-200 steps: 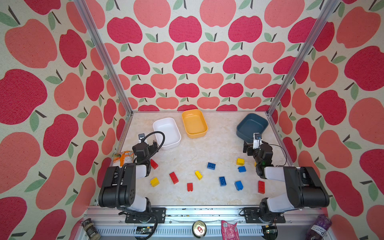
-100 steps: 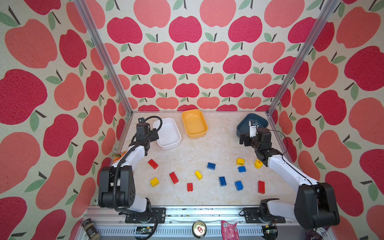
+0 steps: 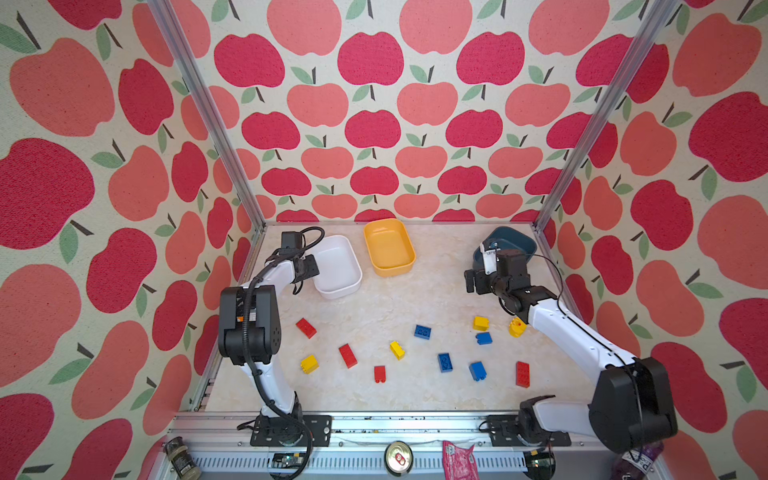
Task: Sort the legos into containers by color
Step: 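Grip the white tray rim with left gripper while right moves toward teal tray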
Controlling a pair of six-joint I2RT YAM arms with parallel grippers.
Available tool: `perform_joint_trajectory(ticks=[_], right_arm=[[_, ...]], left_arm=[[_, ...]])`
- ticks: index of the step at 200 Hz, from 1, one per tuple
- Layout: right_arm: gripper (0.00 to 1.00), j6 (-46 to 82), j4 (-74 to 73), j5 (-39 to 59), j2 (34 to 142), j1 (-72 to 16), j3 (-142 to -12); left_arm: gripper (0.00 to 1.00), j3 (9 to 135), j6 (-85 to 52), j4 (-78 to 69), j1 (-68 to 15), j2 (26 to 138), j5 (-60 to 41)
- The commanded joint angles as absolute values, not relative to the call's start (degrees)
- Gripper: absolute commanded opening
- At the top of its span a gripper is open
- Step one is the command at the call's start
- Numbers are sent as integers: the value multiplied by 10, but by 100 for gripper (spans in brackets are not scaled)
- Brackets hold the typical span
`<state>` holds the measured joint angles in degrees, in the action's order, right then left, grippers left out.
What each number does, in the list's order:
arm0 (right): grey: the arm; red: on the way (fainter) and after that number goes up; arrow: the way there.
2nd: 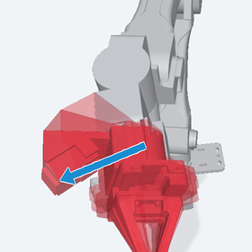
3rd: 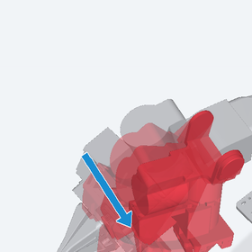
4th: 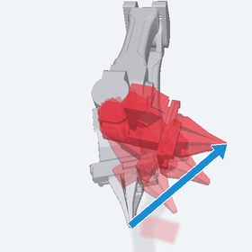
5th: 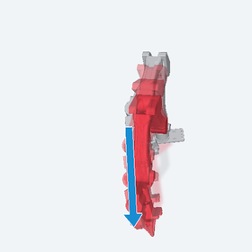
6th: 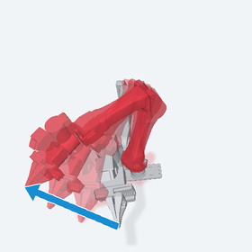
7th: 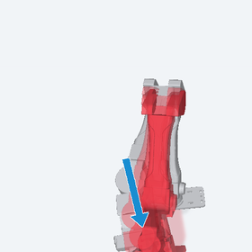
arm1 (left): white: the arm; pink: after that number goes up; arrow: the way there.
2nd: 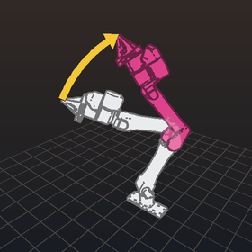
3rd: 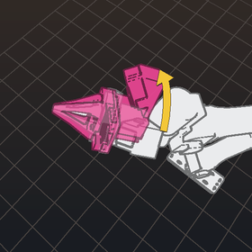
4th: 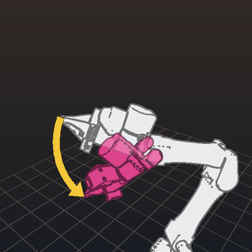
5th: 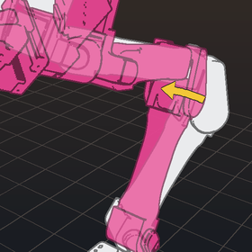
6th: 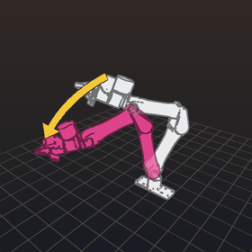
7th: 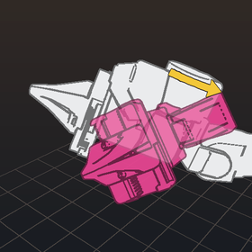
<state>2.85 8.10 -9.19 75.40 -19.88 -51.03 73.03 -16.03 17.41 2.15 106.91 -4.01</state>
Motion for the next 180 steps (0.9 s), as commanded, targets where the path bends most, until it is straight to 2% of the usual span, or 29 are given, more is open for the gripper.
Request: perform_joint_trajectory(ticks=[1, 58, 112, 180], right_arm=[[99, 42, 105, -98, 743, -206, -523], [99, 47, 114, -106, 735, -211, -522], [99, 52, 119, -104, 730, -218, -522], [99, 58, 128, -107, 732, -239, -531]], left_arm=[[48, 758, -167, 213, 19, 1087, -58], [23, 777, -153, 235, -3, 1103, -59], [5, 750, -131, 253, -23, 1079, -53], [0, 717, -119, 300, -61, 1043, -41]])
